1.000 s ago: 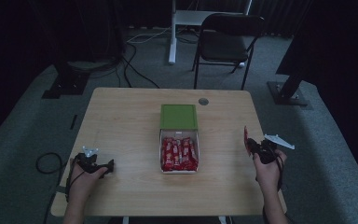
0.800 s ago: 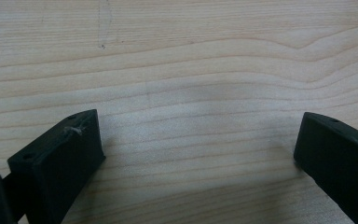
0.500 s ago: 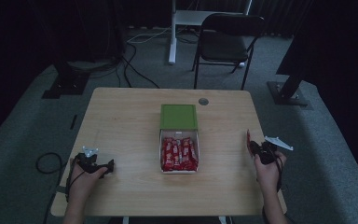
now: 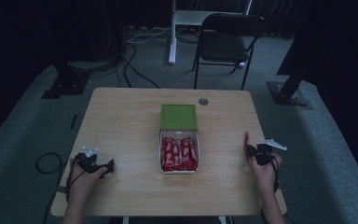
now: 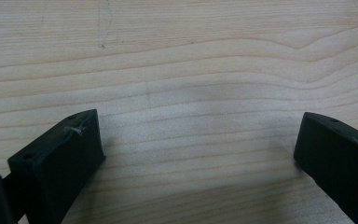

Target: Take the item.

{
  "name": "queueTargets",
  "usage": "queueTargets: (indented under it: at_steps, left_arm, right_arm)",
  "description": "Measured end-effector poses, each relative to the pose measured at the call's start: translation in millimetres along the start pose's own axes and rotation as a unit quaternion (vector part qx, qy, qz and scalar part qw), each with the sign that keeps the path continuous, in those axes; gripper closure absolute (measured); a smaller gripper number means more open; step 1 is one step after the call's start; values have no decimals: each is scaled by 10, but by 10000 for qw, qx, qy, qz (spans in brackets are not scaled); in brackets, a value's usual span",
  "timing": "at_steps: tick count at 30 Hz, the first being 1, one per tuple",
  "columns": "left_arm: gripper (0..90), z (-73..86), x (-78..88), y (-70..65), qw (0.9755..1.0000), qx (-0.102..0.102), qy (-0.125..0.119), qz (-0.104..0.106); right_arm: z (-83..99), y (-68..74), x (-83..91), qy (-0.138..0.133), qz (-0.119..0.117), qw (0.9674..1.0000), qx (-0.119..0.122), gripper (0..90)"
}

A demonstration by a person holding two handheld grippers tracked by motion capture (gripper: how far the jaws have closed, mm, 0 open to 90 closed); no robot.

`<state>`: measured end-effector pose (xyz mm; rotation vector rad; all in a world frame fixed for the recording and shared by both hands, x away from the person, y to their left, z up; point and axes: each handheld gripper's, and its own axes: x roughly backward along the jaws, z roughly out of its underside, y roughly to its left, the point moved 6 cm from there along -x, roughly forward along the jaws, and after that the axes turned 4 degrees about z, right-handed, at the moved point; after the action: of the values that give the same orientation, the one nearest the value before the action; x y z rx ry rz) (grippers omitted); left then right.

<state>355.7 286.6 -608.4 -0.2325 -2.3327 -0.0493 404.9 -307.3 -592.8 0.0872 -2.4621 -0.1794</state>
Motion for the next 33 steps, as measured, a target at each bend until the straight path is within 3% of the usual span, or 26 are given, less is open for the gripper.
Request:
queueTargets:
  at_steps: [10, 12, 19, 22, 30, 33]
  left_arm:
    - [17, 0, 0, -1, 10000, 8, -3, -1]
    - [17, 0, -1, -1, 10000, 5, -3, 1]
    - [17, 0, 0, 0, 10000, 1, 0, 1]
    - [17, 0, 0, 0, 10000, 4, -2, 0]
    - [17, 0, 0, 0, 10000, 0, 0, 0]
    - [17, 0, 0, 0, 10000, 1, 1, 1]
  right_arm:
    - [33, 51, -57, 89, -47, 9999, 113, 819]
    - [34, 59, -55, 124, -90, 9998, 104, 774]
    - [-26, 85, -35, -139, -212, 9991, 335, 534]
    - [-59, 134, -23, -295, -422, 9984, 219, 409]
    - [-86, 327, 73, -290, -773, 9955, 458, 349]
    - [-77, 396, 91, -272, -872, 9931, 735, 331]
